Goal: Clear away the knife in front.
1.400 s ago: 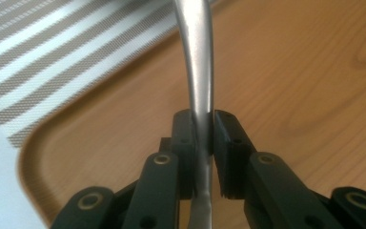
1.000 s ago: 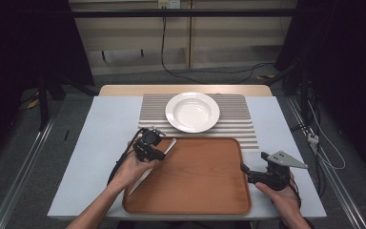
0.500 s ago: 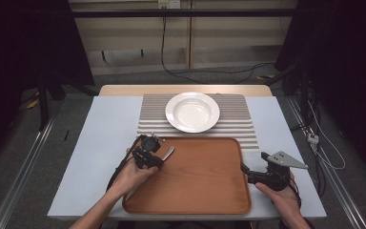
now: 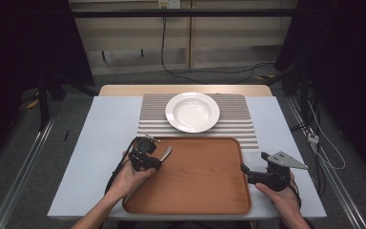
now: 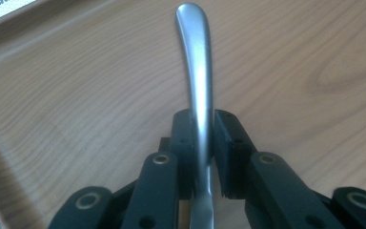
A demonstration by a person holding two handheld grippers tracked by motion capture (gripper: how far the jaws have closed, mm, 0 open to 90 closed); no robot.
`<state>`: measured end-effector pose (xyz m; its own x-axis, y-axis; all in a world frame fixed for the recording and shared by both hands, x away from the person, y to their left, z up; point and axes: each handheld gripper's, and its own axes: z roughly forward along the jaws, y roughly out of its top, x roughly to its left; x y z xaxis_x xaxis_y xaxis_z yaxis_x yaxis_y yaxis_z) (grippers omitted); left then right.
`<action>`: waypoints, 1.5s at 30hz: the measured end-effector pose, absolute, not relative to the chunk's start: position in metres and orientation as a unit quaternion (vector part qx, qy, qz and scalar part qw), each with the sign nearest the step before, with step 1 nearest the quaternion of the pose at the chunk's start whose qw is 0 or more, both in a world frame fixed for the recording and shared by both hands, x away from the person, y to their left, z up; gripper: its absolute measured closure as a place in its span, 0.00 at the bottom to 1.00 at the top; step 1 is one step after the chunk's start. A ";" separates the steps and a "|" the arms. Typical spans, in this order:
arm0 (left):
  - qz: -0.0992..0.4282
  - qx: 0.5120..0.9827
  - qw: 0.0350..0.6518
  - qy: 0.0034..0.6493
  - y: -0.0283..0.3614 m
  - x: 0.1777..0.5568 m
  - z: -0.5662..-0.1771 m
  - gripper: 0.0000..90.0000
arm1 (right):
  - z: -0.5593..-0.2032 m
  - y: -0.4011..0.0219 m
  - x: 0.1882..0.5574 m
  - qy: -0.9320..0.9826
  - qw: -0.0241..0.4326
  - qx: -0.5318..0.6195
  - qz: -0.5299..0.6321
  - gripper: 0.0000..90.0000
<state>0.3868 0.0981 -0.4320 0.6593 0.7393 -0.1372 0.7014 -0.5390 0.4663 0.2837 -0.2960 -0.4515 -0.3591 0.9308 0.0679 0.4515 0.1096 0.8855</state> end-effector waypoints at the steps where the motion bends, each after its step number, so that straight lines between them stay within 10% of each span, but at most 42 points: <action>1: 0.036 0.876 0.250 0.410 0.098 0.387 -0.432 0.88 | -0.451 -0.296 0.284 0.695 0.270 0.497 0.444 0.10; 19: 0.078 0.894 0.285 0.335 0.102 0.390 -0.427 0.16 | -0.451 -0.297 0.284 0.694 0.267 0.497 0.447 0.10; 25: 0.081 0.884 0.336 0.314 0.105 0.386 -0.416 0.14 | -0.452 -0.298 0.284 0.693 0.265 0.499 0.448 0.10; 35: 0.090 0.875 0.373 0.296 0.102 0.380 -0.412 0.45 | -0.452 -0.298 0.285 0.693 0.265 0.500 0.447 0.10; 45: 0.054 0.875 0.379 0.298 0.089 0.378 -0.427 1.00 | -0.452 -0.296 0.285 0.695 0.267 0.498 0.444 0.10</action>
<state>0.3776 0.0893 -0.4273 0.8168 0.5618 -0.1315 0.4803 -0.5357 0.6945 0.2849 -0.2956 -0.4516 -0.3608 0.9299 0.0715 0.4567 0.1093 0.8829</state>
